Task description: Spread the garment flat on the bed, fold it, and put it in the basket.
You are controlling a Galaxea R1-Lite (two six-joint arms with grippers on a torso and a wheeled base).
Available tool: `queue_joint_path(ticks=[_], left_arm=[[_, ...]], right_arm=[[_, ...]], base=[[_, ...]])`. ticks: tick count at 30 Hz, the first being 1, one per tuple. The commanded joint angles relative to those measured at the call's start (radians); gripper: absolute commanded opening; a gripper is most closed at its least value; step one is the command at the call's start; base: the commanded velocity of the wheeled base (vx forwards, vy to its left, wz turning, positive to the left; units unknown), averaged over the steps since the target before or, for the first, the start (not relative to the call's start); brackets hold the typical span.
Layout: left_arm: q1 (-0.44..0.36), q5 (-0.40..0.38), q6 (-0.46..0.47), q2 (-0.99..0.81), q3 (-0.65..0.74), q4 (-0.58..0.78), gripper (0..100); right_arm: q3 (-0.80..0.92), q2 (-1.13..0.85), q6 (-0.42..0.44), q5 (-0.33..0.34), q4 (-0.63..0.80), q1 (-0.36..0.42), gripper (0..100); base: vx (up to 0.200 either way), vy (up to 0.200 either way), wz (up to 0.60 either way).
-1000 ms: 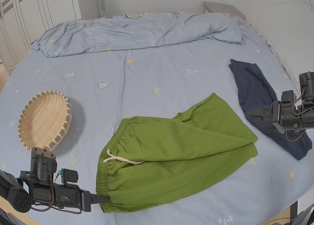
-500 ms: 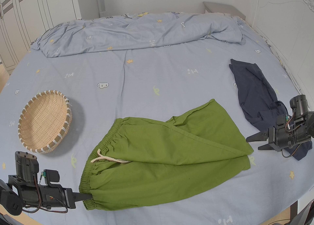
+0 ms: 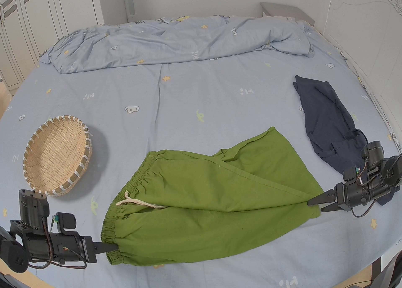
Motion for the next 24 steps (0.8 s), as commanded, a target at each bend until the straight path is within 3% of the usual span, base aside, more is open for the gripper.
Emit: queue_joint_path(ticks=[1, 14, 15, 24], left_arm=[[-0.008, -0.005, -0.001, 0.004, 0.002, -0.001, 0], [-0.017, -0.006, 0.001, 0.004, 0.009, -0.001, 0], [-0.017, -0.006, 0.001, 0.002, 0.009, -0.001, 0], [-0.017, -0.006, 0.001, 0.004, 0.017, -0.001, 0]], right_arm=[[0.004, 0.053, -0.003, 0.001, -0.004, 0.005, 100], [0.006, 0.072, 0.004, 0.011, -0.050, 0.006, 100], [0.007, 0.072, 0.006, 0.013, -0.059, 0.006, 0], [0.013, 0.069, 0.006, 0.011, -0.073, -0.008, 0]], base=[[0.000, 0.000, 0.00], [0.000, 0.000, 0.00], [0.000, 0.000, 0.00], [0.000, 0.000, 0.00]])
